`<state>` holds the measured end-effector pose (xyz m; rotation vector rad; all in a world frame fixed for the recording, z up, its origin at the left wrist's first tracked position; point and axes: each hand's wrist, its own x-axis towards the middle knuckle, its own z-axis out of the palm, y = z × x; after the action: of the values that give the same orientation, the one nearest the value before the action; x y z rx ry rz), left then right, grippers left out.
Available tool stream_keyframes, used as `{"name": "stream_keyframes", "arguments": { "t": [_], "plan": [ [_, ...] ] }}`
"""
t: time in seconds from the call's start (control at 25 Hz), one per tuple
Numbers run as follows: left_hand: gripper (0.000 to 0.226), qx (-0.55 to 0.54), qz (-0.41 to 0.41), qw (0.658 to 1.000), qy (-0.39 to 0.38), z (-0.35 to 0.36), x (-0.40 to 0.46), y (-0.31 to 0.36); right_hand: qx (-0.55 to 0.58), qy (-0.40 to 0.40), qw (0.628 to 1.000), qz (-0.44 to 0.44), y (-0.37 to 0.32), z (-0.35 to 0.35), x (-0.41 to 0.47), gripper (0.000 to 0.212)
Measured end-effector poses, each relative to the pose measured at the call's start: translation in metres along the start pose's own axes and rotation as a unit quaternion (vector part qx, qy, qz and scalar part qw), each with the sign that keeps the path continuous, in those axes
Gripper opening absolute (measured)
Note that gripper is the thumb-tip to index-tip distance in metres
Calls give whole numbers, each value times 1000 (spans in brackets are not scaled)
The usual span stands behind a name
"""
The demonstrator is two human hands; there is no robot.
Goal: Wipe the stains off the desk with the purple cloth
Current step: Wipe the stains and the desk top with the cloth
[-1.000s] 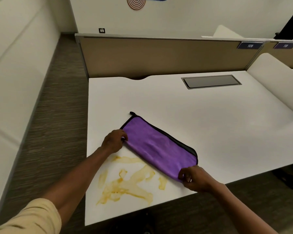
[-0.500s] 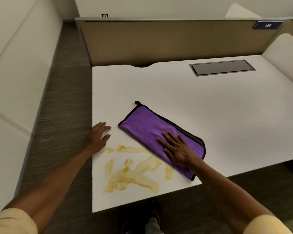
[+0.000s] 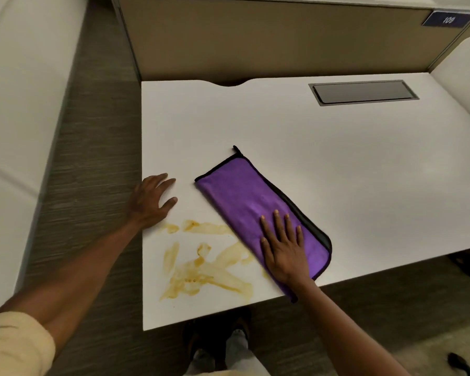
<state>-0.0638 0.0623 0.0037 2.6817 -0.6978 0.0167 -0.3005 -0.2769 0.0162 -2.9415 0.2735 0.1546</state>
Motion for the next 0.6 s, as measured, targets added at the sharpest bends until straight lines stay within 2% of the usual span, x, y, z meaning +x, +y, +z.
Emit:
{"name": "stream_keyframes", "arguments": {
  "t": [0.12, 0.28, 0.36, 0.44, 0.6],
  "plan": [
    [66, 25, 8, 1000, 16, 1, 6, 4, -8, -7, 1000, -16, -3, 4, -30, 60],
    [60, 36, 4, 999, 33, 7, 3, 3, -91, -17, 983, -158, 18, -18, -11, 59],
    [59, 36, 2, 999, 32, 10, 4, 2, -104, -56, 967, -226, 19, -20, 11, 60],
    [59, 42, 6, 998, 39, 11, 4, 1, -89, -71, 971, -211, 12, -11, 27, 60],
    [58, 45, 7, 998, 36, 10, 5, 1, -50, -41, 995, -79, -14, -5, 47, 62]
  ]
}}
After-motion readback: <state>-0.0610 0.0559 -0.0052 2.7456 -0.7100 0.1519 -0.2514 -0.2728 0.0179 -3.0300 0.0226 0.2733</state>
